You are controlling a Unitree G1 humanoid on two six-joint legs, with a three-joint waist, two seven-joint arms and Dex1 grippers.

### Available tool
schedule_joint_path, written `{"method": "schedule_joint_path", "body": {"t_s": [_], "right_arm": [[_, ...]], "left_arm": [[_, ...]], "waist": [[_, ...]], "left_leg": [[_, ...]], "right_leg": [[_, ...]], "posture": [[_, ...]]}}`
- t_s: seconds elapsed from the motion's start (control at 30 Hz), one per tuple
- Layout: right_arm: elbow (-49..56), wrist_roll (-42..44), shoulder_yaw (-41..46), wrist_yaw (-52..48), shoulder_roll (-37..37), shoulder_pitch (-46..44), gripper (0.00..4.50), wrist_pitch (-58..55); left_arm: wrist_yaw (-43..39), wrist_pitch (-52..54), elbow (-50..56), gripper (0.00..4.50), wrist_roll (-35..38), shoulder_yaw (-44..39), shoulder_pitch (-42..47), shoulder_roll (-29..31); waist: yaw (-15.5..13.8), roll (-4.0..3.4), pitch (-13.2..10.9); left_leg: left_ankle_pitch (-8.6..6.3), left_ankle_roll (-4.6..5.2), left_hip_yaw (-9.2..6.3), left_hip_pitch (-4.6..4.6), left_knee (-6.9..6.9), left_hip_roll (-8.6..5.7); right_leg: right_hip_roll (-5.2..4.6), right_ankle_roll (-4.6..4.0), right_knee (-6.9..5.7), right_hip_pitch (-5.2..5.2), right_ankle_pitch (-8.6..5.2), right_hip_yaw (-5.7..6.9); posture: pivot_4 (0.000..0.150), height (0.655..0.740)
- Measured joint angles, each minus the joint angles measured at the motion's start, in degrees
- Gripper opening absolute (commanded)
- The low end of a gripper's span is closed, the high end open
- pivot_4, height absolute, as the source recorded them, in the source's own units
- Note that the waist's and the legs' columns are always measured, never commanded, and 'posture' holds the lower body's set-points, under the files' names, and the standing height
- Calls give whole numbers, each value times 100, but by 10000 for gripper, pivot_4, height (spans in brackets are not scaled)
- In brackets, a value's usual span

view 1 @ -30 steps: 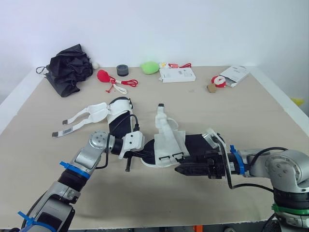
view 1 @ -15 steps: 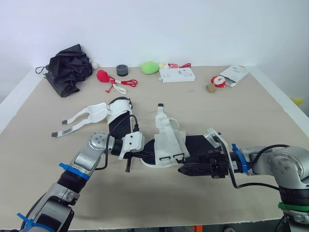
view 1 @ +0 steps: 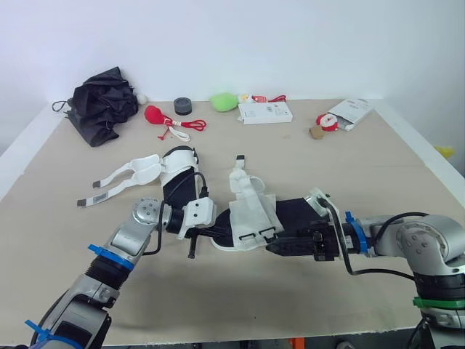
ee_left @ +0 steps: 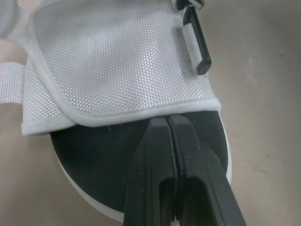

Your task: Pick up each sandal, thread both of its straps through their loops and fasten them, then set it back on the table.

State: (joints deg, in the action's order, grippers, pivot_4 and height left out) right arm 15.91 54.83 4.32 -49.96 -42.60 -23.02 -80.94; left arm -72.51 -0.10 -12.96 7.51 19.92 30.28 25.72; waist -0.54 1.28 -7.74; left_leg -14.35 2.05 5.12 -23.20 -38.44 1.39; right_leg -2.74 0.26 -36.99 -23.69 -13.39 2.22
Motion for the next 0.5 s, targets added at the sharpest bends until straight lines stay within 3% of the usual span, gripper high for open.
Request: {"method": "schedule_joint_path", "body": {"t_s": [0.1,0.33,0.5], "right_arm": [[1,6,0,1,-2,6,732,16],[62,75,1,-7,-41,74,732,11],[911,587,96,-367,-462,750,732,14]], "left_arm": [[-7,-5,1,0,0,1,-3,-7],[-8,-8,-5,0,1,1,-3,-9],[-45,-13,-7,0,7,14,13,-19]], "waist": [[-5,0,0],[-7,0,0],[-12,0,0]], "left_leg": [[-1,0,-1,-2,1,0],[-2,1,-2,-3,2,0],[-11,4,-6,-3,4,-1]], "right_leg": [[0,-1,2,0,-2,0],[-1,-2,3,-1,-2,2],[-1,3,4,2,-13,3]], "posture": [[1500,7400],[1500,7400],[1500,7400]]}}
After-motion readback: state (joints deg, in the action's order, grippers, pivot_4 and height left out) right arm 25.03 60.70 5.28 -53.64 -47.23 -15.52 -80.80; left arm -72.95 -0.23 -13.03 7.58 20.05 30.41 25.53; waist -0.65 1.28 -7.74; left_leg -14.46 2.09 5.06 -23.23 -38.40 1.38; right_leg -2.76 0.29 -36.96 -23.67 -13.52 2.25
